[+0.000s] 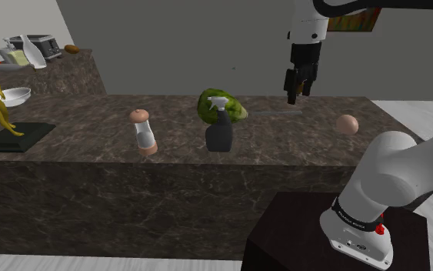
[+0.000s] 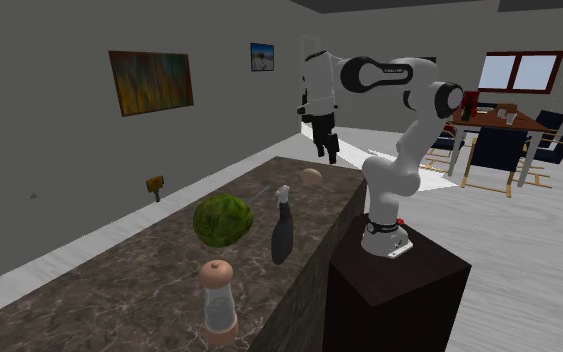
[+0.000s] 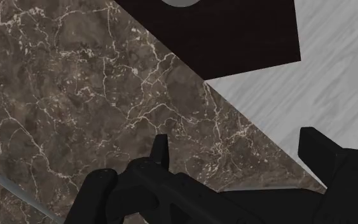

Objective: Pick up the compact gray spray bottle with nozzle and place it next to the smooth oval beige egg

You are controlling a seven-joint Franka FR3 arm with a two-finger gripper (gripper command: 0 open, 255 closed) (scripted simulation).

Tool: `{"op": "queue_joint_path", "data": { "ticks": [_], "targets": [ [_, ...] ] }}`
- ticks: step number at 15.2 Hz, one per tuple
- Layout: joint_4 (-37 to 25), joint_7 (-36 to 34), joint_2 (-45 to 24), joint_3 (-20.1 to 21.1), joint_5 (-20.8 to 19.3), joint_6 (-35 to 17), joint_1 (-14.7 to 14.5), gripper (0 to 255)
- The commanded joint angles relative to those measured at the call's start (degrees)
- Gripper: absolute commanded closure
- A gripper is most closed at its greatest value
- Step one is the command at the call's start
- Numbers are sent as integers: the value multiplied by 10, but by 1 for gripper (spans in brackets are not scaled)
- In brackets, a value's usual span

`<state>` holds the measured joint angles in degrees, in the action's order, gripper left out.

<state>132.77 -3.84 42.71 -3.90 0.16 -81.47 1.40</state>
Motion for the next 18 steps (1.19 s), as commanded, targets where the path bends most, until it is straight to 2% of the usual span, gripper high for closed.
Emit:
{"op": "queue_joint_path", "data": {
  "ticks": [1, 9, 18],
  "targets": [
    [0, 0, 0, 0, 0, 0, 0, 0],
    [-144, 88, -230, 21, -27, -13, -51, 0],
    [-338, 170, -467, 65, -72, 20, -98, 0]
  ]
}}
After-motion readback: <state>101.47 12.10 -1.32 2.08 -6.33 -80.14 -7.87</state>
